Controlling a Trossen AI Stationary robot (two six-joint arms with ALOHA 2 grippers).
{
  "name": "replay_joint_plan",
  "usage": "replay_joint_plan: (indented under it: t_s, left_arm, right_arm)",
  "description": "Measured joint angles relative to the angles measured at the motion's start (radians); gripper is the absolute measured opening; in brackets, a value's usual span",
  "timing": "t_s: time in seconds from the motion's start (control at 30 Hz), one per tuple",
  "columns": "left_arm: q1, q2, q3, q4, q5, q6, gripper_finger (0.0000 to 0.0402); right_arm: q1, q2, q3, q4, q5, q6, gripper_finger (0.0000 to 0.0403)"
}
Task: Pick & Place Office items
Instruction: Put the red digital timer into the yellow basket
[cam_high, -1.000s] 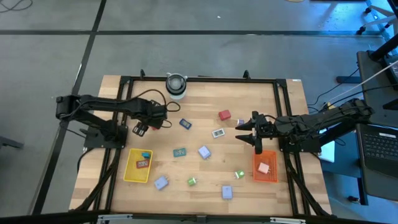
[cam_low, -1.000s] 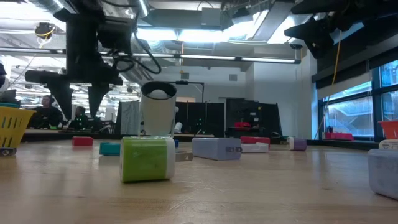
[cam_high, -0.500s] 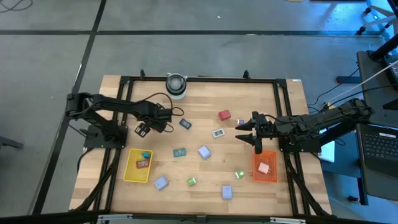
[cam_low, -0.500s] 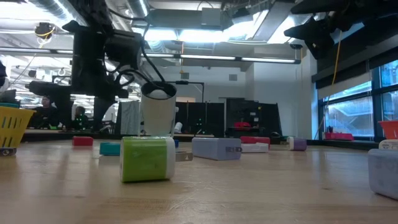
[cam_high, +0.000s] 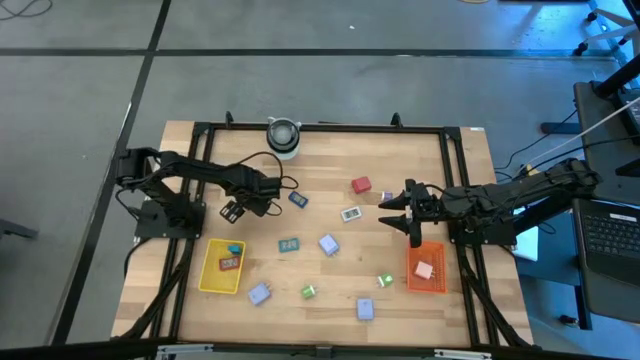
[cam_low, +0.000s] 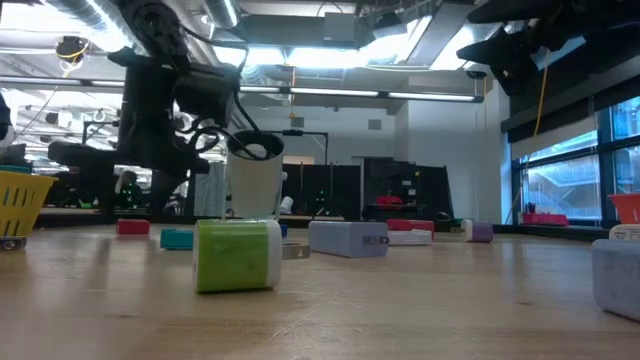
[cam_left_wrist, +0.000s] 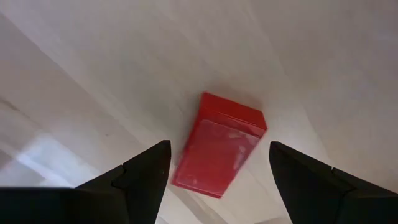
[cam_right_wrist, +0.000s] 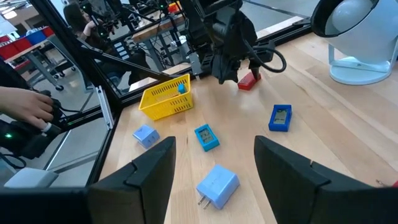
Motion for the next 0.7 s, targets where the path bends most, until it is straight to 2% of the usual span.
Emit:
replay_joint_plan:
  t_s: [0.4,0.53,0.7]
  left_arm:
    - [-0.007,0.039,-0.029,0.009,-0.004,0.0,0.0257]
    - [-0.007,0.039,-0.031,0.008,-0.004,-0.024,0.0226]
    - [-0.007,0.039,-0.031,0.004,-0.004,-0.062,0.0168]
  right_arm:
    - [0.0,0.0,0.0,-0.003,-0.001,0.0,0.0219]
    - [0.0,0.0,0.0,-0.003,-0.003,0.0,0.0219]
    - [0.0,0.0,0.0,-0.002,-0.003,0.0,0.0219]
